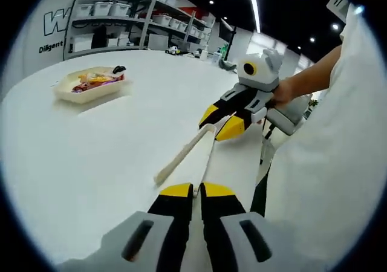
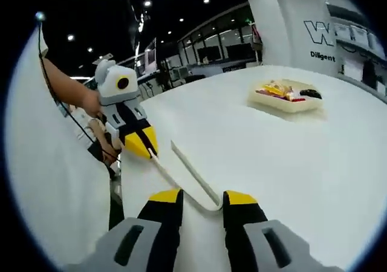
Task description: Place the target food into the container with the food tongs after gripping and lifting it, then release it inside without dropping or visibly crushing the food.
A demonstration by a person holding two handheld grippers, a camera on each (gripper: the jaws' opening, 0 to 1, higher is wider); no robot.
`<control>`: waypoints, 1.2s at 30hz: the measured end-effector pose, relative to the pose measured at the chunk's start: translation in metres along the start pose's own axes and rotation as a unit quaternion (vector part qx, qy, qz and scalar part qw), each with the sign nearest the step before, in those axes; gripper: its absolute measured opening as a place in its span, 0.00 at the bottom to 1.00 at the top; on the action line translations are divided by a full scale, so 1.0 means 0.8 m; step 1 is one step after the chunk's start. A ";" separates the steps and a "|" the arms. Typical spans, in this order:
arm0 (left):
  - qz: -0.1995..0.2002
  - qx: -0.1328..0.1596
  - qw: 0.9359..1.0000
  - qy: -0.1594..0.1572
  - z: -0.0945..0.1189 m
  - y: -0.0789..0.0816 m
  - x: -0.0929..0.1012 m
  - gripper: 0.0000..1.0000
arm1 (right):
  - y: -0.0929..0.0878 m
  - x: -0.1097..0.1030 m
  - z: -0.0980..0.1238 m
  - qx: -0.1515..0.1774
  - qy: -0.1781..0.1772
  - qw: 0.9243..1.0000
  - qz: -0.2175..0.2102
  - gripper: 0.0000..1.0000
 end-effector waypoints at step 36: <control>0.002 0.020 0.997 0.074 0.006 0.044 -0.068 0.07 | 0.068 0.055 -0.009 -0.033 -0.029 0.996 0.082 0.13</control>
Point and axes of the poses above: the point that each gripper's makers call its tool centre point, and the gripper's own axes: z roughly backward along the fingers, x roughly to its right, y roughly out of its top, the point moved 8 cm from there along z, roughly backward along the fingers, and after that the axes turned 11 degrees about -x, right-handed, at the moved point
